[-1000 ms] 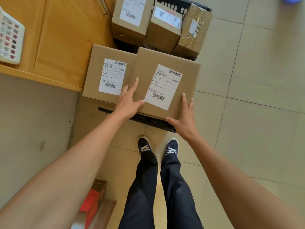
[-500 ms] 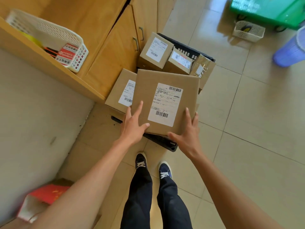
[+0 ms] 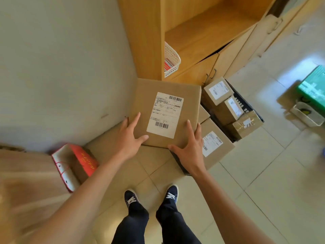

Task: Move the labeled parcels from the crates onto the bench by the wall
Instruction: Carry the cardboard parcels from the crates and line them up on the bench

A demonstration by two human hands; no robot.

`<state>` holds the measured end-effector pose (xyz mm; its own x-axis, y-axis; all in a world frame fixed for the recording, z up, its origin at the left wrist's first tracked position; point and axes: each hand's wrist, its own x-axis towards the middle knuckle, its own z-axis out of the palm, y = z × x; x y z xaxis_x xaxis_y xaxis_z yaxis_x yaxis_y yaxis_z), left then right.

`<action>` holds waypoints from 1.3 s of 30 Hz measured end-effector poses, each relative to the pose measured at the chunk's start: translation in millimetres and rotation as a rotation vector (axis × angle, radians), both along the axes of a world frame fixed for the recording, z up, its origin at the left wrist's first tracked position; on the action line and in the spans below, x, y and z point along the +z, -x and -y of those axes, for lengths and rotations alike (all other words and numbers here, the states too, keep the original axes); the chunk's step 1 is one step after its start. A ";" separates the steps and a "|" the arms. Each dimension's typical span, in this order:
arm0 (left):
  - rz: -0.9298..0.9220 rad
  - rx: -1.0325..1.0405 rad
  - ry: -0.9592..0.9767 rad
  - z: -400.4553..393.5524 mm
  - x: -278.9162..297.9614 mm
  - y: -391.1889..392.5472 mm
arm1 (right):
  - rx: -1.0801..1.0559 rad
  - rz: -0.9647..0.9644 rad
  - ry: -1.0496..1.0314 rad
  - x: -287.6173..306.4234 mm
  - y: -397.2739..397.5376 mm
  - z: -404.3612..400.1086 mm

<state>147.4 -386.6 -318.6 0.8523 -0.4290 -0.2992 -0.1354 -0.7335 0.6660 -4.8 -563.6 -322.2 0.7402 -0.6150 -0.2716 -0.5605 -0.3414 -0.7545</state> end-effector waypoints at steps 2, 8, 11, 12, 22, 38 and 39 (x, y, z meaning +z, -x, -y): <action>0.020 0.059 0.006 -35.8 15.4 -2.1 | 0.071 0.031 -0.014 12.7 -13.3 -24.7; 0.095 0.250 -0.057 -168.9 60.6 2.8 | 0.359 0.064 0.016 52.6 -59.6 -118.3; 0.134 0.350 -0.055 -246.1 89.1 15.7 | 0.540 0.096 0.056 74.6 -76.4 -181.3; 0.154 0.391 -0.066 -273.4 98.4 23.1 | 0.604 0.106 0.066 81.3 -79.7 -206.6; 0.161 0.722 -0.133 -569.3 136.0 151.7 | 0.999 0.189 0.050 118.8 -51.7 -498.4; 0.197 1.025 -0.121 -821.7 126.6 261.7 | 1.312 0.180 0.107 127.6 -24.1 -778.4; 0.197 1.023 -0.126 -834.9 123.7 257.3 | 1.321 0.171 0.103 126.4 -30.3 -791.9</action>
